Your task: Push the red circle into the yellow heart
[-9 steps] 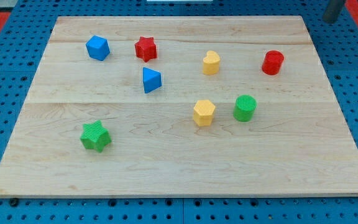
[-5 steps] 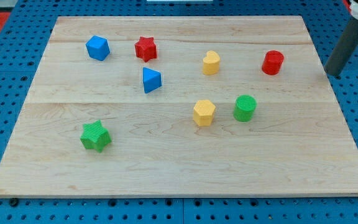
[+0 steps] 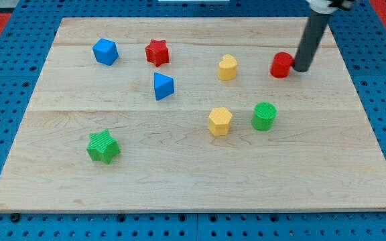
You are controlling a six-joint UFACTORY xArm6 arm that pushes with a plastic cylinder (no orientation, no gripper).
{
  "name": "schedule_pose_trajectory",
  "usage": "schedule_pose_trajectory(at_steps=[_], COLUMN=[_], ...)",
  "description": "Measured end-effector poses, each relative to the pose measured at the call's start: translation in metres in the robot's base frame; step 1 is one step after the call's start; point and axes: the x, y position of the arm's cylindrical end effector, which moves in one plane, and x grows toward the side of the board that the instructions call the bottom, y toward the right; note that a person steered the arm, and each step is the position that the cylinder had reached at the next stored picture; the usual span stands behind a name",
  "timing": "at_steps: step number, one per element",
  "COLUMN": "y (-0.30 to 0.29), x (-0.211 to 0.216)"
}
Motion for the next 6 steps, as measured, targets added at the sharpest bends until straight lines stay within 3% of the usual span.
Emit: schedule_pose_trajectory(at_steps=[6], y=[-0.197], x=[-0.078])
